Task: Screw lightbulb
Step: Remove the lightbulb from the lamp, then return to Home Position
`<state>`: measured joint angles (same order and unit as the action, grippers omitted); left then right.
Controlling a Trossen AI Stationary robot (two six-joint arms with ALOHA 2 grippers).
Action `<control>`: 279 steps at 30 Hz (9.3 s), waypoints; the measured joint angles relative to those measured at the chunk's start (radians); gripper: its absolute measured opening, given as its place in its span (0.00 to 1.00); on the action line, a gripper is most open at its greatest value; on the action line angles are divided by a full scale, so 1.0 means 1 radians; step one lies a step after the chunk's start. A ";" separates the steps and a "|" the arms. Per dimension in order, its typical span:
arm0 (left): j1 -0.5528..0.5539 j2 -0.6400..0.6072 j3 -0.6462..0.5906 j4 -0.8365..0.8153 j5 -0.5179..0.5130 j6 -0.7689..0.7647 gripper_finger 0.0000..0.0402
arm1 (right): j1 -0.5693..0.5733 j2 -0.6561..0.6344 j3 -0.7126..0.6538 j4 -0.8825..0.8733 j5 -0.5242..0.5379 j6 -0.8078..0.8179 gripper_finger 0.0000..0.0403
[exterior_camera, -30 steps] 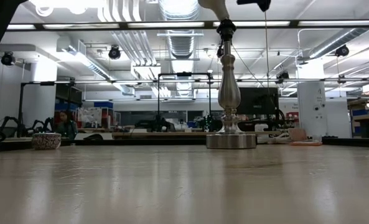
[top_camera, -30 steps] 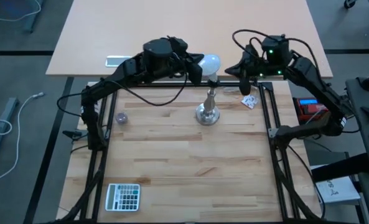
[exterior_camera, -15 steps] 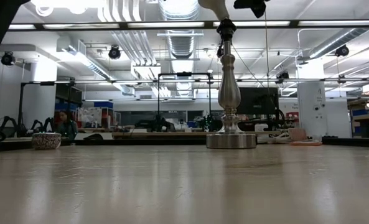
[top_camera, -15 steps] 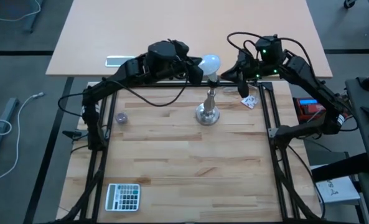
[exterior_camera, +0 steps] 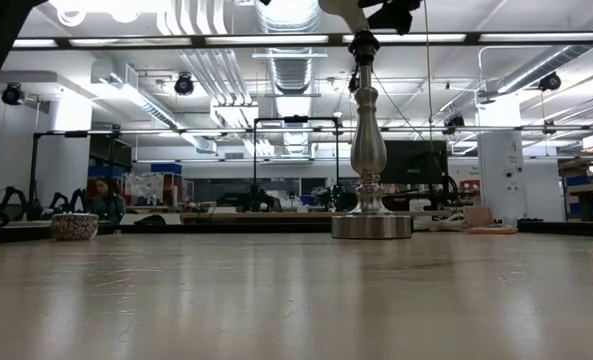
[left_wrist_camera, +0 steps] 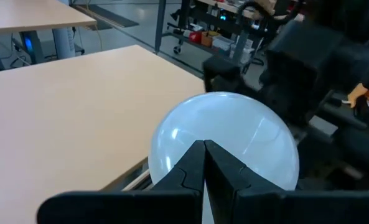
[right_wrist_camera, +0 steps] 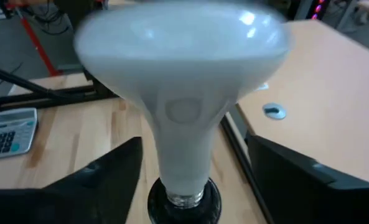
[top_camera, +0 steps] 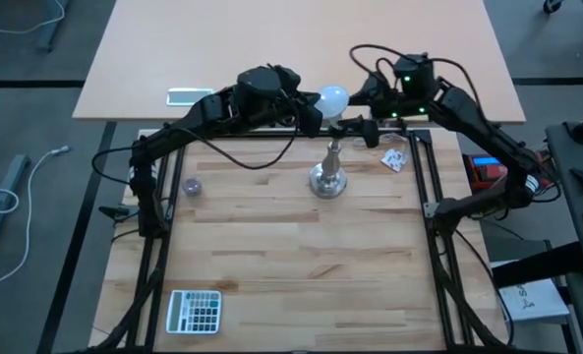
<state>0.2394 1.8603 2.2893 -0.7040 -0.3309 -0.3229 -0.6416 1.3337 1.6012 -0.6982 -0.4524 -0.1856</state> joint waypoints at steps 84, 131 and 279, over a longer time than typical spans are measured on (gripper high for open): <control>0.001 -0.100 -0.027 0.237 -0.026 0.094 0.12 | -0.265 -0.422 -0.602 0.186 -0.181 0.427 0.36; 0.011 -0.097 -0.027 0.188 -0.056 0.079 0.12 | -0.371 -0.044 -1.066 0.077 -0.097 0.433 0.36; -0.172 -1.746 -2.164 1.151 0.190 0.033 0.12 | 0.812 -1.180 -1.145 0.634 0.873 0.512 0.00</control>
<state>0.0669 0.1146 0.1249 0.4469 -0.1410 -0.2894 0.1699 0.1533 0.4557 -0.0647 0.4202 0.3267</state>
